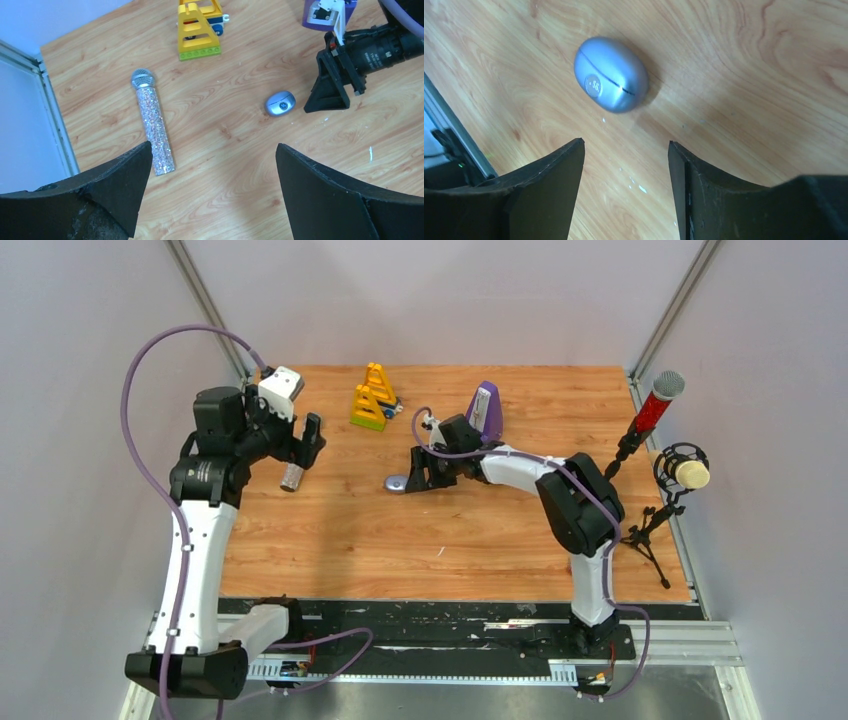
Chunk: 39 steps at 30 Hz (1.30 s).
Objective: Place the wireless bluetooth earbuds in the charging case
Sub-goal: Place the charging case with the earbuds at the center of the board, then reset both arms
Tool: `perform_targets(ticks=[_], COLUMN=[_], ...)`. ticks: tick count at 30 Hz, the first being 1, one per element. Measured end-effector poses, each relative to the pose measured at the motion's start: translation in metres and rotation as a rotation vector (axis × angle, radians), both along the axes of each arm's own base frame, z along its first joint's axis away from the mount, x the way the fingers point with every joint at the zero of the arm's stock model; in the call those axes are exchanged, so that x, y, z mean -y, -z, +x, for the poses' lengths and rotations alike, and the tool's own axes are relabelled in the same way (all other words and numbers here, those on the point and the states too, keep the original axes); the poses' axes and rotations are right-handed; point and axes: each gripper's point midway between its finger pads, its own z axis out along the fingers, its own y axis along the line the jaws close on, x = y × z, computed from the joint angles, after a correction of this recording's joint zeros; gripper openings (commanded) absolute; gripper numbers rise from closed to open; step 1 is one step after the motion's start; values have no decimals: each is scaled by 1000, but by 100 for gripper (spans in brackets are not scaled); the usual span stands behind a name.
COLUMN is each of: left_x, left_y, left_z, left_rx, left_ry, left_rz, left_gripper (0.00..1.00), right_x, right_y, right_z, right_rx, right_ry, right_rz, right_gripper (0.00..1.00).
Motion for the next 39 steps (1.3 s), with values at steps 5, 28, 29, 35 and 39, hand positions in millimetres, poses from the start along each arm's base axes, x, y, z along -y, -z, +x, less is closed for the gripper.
perform_targets(ticks=[5, 28, 29, 35, 39], left_x=[-1, -9, -11, -27, -35], left_y=[-8, -29, -31, -37, -37], left_z=[-17, -109, -108, -105, -104], left_rx=[21, 230, 237, 268, 278], left_ry=[16, 28, 13, -96, -145], left_rz=[24, 79, 77, 69, 73], left_gripper=[100, 100, 100, 100, 100], right_x=[18, 220, 232, 272, 283], right_y=[-30, -320, -331, -359, -361], right_z=[-15, -145, -150, -170, -169], right_rx=[139, 1172, 1214, 1322, 1332], right_ry=[-151, 103, 153, 319, 379], right_rz=[-69, -25, -24, -45, -72], right_gripper=[70, 100, 100, 100, 100])
